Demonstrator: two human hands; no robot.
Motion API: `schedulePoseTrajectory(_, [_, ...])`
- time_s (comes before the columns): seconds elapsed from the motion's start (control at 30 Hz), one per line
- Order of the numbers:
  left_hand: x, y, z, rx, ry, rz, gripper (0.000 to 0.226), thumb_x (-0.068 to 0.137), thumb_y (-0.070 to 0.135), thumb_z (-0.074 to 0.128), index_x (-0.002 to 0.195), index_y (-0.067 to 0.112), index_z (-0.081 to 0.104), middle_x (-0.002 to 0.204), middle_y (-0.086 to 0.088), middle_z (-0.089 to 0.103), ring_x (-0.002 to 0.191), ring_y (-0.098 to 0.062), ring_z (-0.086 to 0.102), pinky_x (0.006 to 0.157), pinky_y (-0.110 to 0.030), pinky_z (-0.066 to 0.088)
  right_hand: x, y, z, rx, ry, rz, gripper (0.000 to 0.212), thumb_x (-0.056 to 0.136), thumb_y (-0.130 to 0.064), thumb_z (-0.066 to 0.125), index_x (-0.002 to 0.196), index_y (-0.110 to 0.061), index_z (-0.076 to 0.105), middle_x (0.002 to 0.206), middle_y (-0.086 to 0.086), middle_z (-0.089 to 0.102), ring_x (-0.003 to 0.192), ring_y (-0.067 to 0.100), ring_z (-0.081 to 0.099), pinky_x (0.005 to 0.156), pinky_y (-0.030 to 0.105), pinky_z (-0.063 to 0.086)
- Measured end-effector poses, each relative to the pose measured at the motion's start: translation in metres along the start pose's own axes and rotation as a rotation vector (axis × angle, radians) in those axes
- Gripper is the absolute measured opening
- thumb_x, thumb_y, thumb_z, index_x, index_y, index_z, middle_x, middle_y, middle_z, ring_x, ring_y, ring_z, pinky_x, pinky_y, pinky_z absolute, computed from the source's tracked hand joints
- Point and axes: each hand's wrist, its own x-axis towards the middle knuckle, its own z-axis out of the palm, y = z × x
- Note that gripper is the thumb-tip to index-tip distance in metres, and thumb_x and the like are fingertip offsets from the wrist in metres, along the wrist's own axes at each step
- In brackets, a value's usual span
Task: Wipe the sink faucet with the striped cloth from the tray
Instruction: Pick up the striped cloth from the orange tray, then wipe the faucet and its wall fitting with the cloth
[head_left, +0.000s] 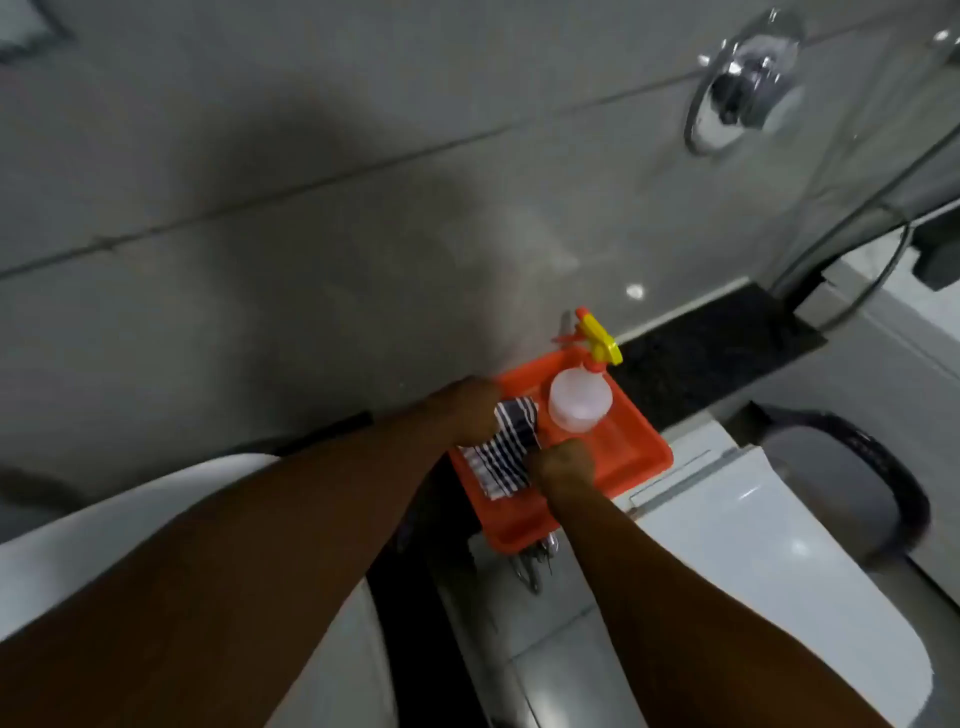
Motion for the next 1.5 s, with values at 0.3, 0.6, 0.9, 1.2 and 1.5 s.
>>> schedulePoseTrajectory(0.3, [0.052, -0.010, 0.047, 0.217, -0.117, -0.022, 0.032, 0.090, 0.013, 0.057, 0.120, 0.003, 0.061, 0.128, -0.019, 0.064, 0.114, -0.034, 0.062, 0.100, -0.042, 0.049, 0.068, 0.032, 0.021, -0.090, -0.239, 0.039, 0.043, 0.080, -0.016, 0.077, 0.120, -0.009, 0.061, 0.109, 0.009, 0.066, 0.093, 0.021, 0.062, 0.076, 0.029, 0.050])
schedulePoseTrajectory(0.6, [0.037, -0.014, 0.010, -0.147, -0.064, 0.062, 0.078, 0.081, 0.024, 0.070, 0.152, 0.018, 0.038, 0.153, -0.017, 0.045, 0.138, -0.032, 0.046, 0.115, -0.047, 0.037, 0.056, -0.016, -0.009, 0.111, -0.192, -0.140, 0.005, 0.079, -0.020, 0.071, 0.079, -0.015, 0.071, 0.074, 0.004, 0.069, 0.073, 0.022, 0.066, 0.064, 0.027, 0.052])
schedulePoseTrajectory(0.9, [-0.067, -0.020, -0.105, -0.988, 0.050, -0.197, 0.017, 0.066, -0.005, 0.069, 0.071, 0.011, 0.071, 0.060, 0.004, 0.070, 0.058, -0.010, 0.065, 0.054, -0.020, 0.049, -0.034, -0.116, -0.087, 0.562, -0.216, -0.261, 0.029, 0.076, 0.003, 0.064, 0.055, -0.015, 0.073, 0.064, 0.001, 0.075, 0.066, 0.022, 0.073, 0.067, 0.030, 0.060])
schedulePoseTrajectory(1.2, [-0.263, -0.047, -0.241, -1.328, 0.192, -0.416, 0.032, 0.080, 0.003, 0.064, 0.112, 0.000, 0.063, 0.105, -0.019, 0.066, 0.085, -0.031, 0.068, 0.080, -0.042, 0.059, -0.188, -0.233, -0.081, 0.525, -0.477, -0.341, 0.008, 0.092, -0.014, 0.062, 0.094, -0.018, 0.069, 0.078, 0.002, 0.076, 0.061, 0.015, 0.071, 0.052, 0.029, 0.061])
schedulePoseTrajectory(1.5, [-0.445, -0.122, -0.288, -1.158, 0.509, -0.598, 0.036, 0.082, 0.008, 0.075, 0.113, -0.007, 0.065, 0.090, -0.015, 0.081, 0.078, -0.023, 0.078, 0.067, -0.036, 0.065, -0.296, -0.301, 0.023, 0.432, -0.745, -0.329, 0.018, 0.088, -0.011, 0.070, 0.102, 0.000, 0.070, 0.088, 0.014, 0.078, 0.067, 0.022, 0.075, 0.052, 0.032, 0.062])
